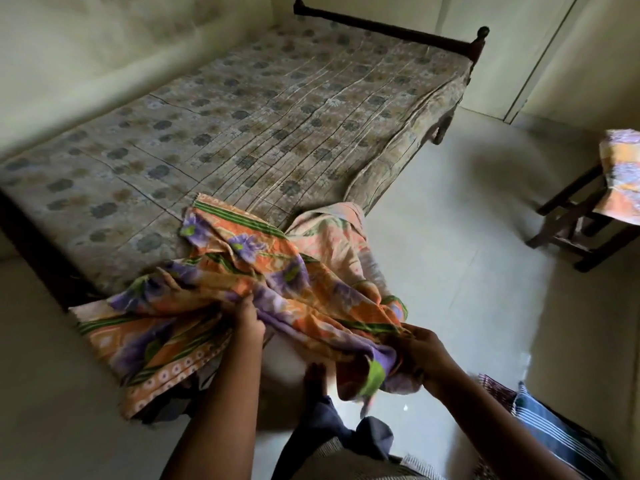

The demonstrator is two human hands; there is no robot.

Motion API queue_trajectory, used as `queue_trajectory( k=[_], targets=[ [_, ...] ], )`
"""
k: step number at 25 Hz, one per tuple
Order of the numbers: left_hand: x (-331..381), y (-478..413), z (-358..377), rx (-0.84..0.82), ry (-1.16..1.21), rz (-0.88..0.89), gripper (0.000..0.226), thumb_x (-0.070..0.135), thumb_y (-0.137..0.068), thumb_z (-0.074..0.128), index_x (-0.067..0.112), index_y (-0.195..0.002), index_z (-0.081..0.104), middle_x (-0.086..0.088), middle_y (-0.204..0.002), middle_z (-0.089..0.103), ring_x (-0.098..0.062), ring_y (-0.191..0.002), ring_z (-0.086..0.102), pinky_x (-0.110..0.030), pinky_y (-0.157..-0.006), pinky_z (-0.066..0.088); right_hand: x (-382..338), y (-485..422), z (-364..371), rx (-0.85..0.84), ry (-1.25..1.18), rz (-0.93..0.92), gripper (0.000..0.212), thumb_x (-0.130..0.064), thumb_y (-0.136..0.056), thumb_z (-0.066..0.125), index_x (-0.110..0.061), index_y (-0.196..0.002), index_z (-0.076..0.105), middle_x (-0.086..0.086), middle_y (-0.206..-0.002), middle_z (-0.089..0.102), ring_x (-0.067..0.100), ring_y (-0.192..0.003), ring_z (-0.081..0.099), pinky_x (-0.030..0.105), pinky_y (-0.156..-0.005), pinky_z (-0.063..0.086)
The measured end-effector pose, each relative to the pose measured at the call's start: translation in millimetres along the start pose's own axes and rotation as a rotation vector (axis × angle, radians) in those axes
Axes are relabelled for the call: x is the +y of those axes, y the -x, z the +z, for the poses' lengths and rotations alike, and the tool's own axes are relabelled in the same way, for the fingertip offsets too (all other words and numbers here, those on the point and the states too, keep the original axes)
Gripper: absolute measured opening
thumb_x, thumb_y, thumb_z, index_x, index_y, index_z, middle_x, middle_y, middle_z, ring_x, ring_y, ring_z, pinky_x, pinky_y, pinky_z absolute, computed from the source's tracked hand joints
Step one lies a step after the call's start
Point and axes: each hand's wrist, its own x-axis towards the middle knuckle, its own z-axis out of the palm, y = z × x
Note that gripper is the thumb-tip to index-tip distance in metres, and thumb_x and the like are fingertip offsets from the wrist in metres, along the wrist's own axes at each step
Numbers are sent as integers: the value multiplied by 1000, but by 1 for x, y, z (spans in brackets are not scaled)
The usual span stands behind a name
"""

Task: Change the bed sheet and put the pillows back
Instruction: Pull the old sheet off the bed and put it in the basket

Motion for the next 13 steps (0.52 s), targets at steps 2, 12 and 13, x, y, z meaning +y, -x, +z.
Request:
queue_trajectory(
  k=[2, 12, 13],
  targets=[
    [3, 13, -1, -15, -156, 287, 40, 6, -87, 57, -4, -125, 48, -18, -115, 56, -20, -105, 53, -23, -81, 42, 8, -2, 3, 48, 44, 7, 6, 1, -79, 66, 1, -73, 65, 14, -72, 61, 22, -71, 55, 26, -60, 46],
    [-68, 141, -56, -914, -698, 805, 27, 17, -78, 50, 25, -94, 70, 11, -102, 69, 0, -100, 57, -17, -86, 44, 31, 16, 77, 194, -109, 111, 24, -17, -83, 68, 3, -95, 62, 10, -71, 62, 20, -59, 60, 21, -41, 47],
    [-60, 129, -71, -786, -538, 573, 21, 19, -82, 55, 26, -95, 70, 9, -104, 70, 2, -95, 60, -15, -82, 45, 35, 24, 82, 225, -116, 100, 19, -13, -84, 67, 3, -93, 61, 9, -71, 61, 20, -60, 58, 21, -41, 46]
  ],
)
